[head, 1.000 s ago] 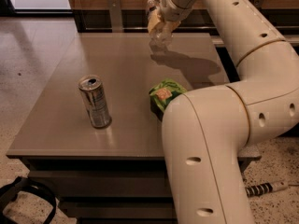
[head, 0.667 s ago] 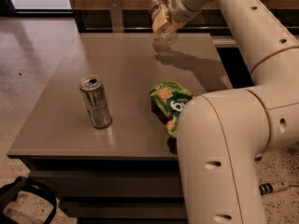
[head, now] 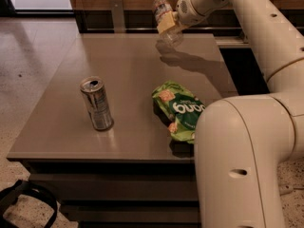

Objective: Place water bottle upright

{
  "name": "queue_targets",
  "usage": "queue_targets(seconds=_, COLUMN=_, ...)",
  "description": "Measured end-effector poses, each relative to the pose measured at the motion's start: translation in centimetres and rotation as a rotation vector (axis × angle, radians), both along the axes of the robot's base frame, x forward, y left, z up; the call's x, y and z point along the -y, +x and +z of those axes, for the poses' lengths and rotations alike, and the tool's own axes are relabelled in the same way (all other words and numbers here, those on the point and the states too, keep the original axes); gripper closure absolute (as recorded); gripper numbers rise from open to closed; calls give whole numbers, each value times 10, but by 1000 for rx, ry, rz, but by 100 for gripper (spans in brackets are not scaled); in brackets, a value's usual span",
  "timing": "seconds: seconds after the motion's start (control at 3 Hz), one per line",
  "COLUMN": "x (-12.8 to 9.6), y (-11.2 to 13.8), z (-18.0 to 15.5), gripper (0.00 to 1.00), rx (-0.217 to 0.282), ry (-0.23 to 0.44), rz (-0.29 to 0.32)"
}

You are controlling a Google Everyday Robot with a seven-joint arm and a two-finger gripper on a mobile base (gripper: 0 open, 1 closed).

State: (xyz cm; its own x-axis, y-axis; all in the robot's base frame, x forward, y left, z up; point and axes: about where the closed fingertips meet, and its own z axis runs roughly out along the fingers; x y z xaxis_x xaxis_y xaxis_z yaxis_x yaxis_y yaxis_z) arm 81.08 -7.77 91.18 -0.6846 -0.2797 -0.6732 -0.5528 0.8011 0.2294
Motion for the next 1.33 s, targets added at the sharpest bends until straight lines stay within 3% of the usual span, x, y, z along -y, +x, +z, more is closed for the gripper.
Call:
queue_targets(seconds=0.67, x=2, y=-2, z=5, gripper=100, rx=136, ry=31, rz=114)
queue_targets(seconds=1.33, x=-24, y=-10, z=5, gripper=100, rx=271, ry=-45, rz=238)
